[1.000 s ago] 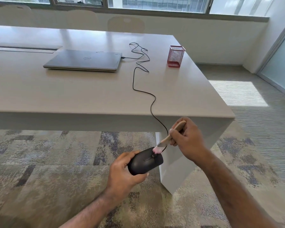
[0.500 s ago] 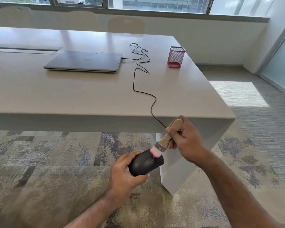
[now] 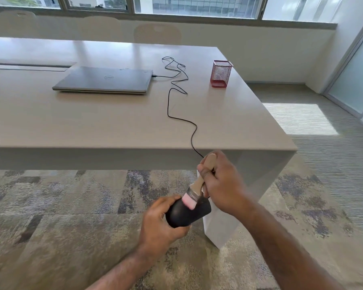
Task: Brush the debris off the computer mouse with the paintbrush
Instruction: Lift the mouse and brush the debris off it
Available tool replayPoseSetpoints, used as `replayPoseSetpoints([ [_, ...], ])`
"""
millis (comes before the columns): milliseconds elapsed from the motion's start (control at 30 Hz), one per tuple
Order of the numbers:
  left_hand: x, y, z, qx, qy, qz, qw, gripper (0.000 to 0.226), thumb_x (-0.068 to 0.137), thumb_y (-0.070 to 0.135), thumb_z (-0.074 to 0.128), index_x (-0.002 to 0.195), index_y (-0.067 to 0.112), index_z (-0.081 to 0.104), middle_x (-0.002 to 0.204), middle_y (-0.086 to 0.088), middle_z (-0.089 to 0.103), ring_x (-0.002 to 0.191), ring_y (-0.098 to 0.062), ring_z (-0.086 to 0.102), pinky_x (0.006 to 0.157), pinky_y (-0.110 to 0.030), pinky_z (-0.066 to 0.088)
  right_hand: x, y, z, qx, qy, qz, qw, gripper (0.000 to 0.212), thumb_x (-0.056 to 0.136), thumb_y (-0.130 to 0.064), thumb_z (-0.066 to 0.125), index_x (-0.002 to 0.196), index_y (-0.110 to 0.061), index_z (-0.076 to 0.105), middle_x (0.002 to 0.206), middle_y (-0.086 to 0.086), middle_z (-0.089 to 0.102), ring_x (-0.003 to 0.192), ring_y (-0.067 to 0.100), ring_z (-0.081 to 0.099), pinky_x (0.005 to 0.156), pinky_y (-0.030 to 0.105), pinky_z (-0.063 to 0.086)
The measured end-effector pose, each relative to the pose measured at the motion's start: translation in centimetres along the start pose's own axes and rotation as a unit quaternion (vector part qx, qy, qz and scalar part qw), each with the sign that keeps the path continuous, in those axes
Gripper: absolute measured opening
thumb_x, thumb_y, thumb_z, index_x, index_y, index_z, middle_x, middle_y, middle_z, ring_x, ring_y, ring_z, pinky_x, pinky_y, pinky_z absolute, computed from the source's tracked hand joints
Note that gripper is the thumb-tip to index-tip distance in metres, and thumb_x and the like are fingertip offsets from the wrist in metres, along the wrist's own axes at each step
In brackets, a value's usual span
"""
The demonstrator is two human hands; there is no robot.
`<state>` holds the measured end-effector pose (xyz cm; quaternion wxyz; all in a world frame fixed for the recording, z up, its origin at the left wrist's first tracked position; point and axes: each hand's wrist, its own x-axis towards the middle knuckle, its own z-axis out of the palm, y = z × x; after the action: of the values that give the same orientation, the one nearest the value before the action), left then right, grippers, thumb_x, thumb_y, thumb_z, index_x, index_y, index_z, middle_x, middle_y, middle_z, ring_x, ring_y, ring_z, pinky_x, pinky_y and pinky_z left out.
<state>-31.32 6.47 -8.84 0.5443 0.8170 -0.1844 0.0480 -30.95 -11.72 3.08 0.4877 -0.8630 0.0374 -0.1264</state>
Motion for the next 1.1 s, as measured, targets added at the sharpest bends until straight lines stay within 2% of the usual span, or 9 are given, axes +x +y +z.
replayPoseSetpoints([
  [100, -0.2, 0.0, 0.0, 0.002, -0.007, 0.003, 1.000, 0.069, 0.050, 0.026, 0.089, 0.117, 0.030, 0.072, 0.109, 0.019, 0.067, 0.107, -0.005, 0.063, 0.084, -0.008, 0.045, 0.3, 0.4, 0.4, -0.027, 0.026, 0.011, 0.999, 0.008, 0.099, -0.018, 0.055, 0.095, -0.016, 0.048, 0.076, 0.001, 0.057, 0.062, 0.018, 0.058, 0.056, 0.029, 0.047],
  [200, -0.4, 0.3, -0.2, -0.007, -0.001, 0.002, 1.000, 0.067, 0.051, 0.025, 0.087, 0.113, 0.042, 0.069, 0.109, 0.022, 0.065, 0.107, -0.004, 0.063, 0.084, -0.007, 0.045, 0.7, 1.1, -0.7, -0.080, 0.063, 0.024, 0.995, 0.009, 0.099, -0.018, 0.054, 0.098, -0.010, 0.050, 0.080, 0.003, 0.058, 0.071, 0.024, 0.059, 0.065, 0.038, 0.050],
  [300, -0.6, 0.4, -0.4, -0.011, 0.008, 0.002, 1.000, 0.069, 0.052, 0.021, 0.087, 0.111, 0.049, 0.064, 0.111, 0.024, 0.063, 0.107, -0.003, 0.062, 0.083, -0.005, 0.044, 0.6, 1.4, -1.6, -0.078, 0.071, 0.026, 0.994, 0.008, 0.100, -0.020, 0.053, 0.096, -0.014, 0.049, 0.080, 0.005, 0.060, 0.071, 0.027, 0.061, 0.063, 0.038, 0.050],
  [500, -0.3, 0.4, 0.0, 0.008, 0.003, 0.010, 1.000, 0.067, 0.053, 0.021, 0.089, 0.114, 0.039, 0.069, 0.106, 0.020, 0.067, 0.104, -0.004, 0.063, 0.082, -0.007, 0.044, 0.2, 0.5, -0.3, 0.034, 0.044, 0.020, 0.998, 0.014, 0.098, -0.022, 0.055, 0.087, -0.026, 0.048, 0.071, 0.008, 0.060, 0.065, 0.032, 0.062, 0.063, 0.042, 0.054],
  [600, -0.5, 0.2, 0.1, 0.020, -0.003, 0.025, 0.999, 0.074, 0.053, 0.011, 0.092, 0.118, 0.037, 0.068, 0.110, 0.019, 0.066, 0.105, -0.004, 0.063, 0.085, -0.010, 0.047, 0.6, 1.1, 0.3, -0.018, 0.044, 0.038, 0.998, 0.009, 0.097, -0.022, 0.054, 0.091, -0.019, 0.049, 0.073, 0.006, 0.059, 0.068, 0.034, 0.064, 0.065, 0.047, 0.056],
  [800, -1.0, 0.5, -0.2, 0.018, -0.007, 0.034, 0.999, 0.073, 0.057, 0.015, 0.089, 0.115, 0.048, 0.062, 0.116, 0.028, 0.058, 0.109, 0.001, 0.059, 0.084, -0.006, 0.043, 1.3, 2.5, -1.4, -0.117, 0.102, 0.028, 0.987, 0.012, 0.098, -0.019, 0.054, 0.088, -0.014, 0.048, 0.073, -0.002, 0.055, 0.063, 0.012, 0.054, 0.055, 0.032, 0.047],
  [900, -0.7, 0.5, -0.2, -0.022, 0.011, -0.019, 1.000, 0.067, 0.053, 0.027, 0.087, 0.113, 0.046, 0.066, 0.109, 0.023, 0.062, 0.104, -0.003, 0.062, 0.081, -0.010, 0.049, 0.8, 2.2, -1.9, -0.054, 0.103, 0.030, 0.993, 0.015, 0.099, -0.021, 0.054, 0.085, -0.021, 0.047, 0.070, 0.008, 0.061, 0.055, 0.025, 0.063, 0.050, 0.036, 0.052],
  [1000, -0.4, 0.2, -0.2, -0.060, 0.026, -0.057, 0.996, 0.069, 0.048, 0.035, 0.089, 0.114, 0.042, 0.070, 0.106, 0.020, 0.065, 0.100, -0.005, 0.066, 0.078, -0.017, 0.055, -0.1, 1.4, -1.2, 0.069, 0.075, 0.024, 0.995, 0.015, 0.098, -0.017, 0.057, 0.084, -0.019, 0.050, 0.059, 0.010, 0.060, 0.040, 0.022, 0.058, 0.039, 0.029, 0.043],
  [1100, -0.1, 0.4, 0.0, -0.074, 0.038, -0.058, 0.995, 0.068, 0.045, 0.037, 0.088, 0.109, 0.050, 0.069, 0.105, 0.021, 0.065, 0.097, -0.004, 0.067, 0.074, -0.014, 0.054, -1.0, 1.4, -0.2, 0.057, 0.028, -0.006, 0.998, 0.015, 0.097, -0.020, 0.059, 0.085, -0.023, 0.051, 0.057, 0.005, 0.059, 0.049, 0.028, 0.060, 0.048, 0.036, 0.048],
])
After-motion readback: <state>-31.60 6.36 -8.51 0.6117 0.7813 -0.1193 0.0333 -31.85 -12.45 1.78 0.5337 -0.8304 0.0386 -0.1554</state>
